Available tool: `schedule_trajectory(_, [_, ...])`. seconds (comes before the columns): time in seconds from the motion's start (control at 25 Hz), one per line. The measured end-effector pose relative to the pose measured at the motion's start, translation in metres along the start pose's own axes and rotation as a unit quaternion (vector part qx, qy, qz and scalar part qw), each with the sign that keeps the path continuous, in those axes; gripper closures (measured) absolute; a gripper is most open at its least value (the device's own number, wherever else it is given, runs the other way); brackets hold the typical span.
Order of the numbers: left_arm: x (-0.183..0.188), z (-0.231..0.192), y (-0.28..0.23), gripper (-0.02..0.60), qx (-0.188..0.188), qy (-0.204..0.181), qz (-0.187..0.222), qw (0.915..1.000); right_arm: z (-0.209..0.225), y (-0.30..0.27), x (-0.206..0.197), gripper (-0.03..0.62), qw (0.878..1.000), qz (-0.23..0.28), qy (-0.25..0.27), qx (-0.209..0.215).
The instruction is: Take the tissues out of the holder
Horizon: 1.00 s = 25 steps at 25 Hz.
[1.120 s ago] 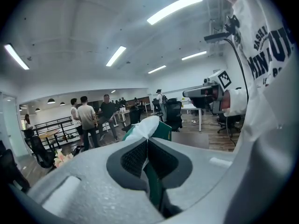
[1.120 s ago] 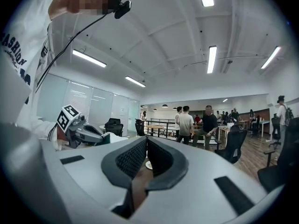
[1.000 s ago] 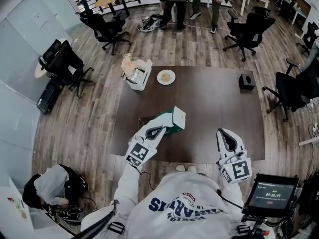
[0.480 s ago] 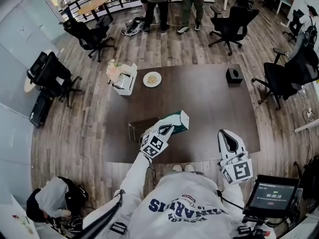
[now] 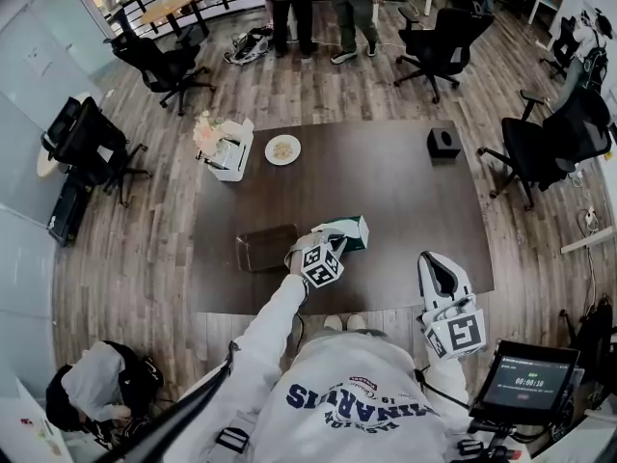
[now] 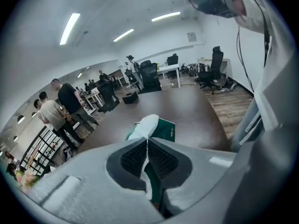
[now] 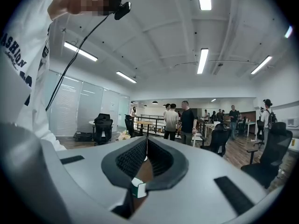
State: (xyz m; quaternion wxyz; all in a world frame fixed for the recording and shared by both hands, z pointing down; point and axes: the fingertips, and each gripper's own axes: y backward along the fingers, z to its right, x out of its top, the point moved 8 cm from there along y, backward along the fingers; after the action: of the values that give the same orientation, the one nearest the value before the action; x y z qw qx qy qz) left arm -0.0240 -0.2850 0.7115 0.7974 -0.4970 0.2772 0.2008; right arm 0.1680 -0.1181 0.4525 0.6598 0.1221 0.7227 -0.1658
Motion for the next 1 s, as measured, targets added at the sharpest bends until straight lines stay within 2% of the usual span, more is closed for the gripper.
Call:
schedule_trajectory(0.12, [-0.014, 0.007, -0.024, 0.572, -0.005, -0.009, -0.034, 0.9994, 0.0, 0.001, -0.001, 0.583, 1.0, -0.004, 0.0, 0.0])
schedule_trajectory(0.28, [-0.029, 0.022, -0.045, 0.572, 0.013, -0.022, -0.072, 0.9971, 0.004, 0.008, -0.002, 0.583, 1.0, -0.009, 0.0, -0.003])
schedule_trajectory(0.52, [-0.054, 0.048, -0.066, 0.572, 0.013, -0.029, -0.092, 0.9952, 0.0, 0.003, -0.008, 0.583, 1.0, -0.016, 0.001, 0.0])
schedule_trajectory(0.88, [-0.062, 0.055, -0.063, 0.572, 0.045, -0.033, -0.057, 0.9968, -0.002, 0.002, -0.007, 0.583, 1.0, -0.017, 0.002, 0.009])
schedule_trajectory(1.0, [-0.059, 0.047, -0.048, 0.572, 0.057, -0.02, -0.025, 0.9979, -0.003, 0.0, -0.006, 0.583, 1.0, -0.02, 0.006, 0.012])
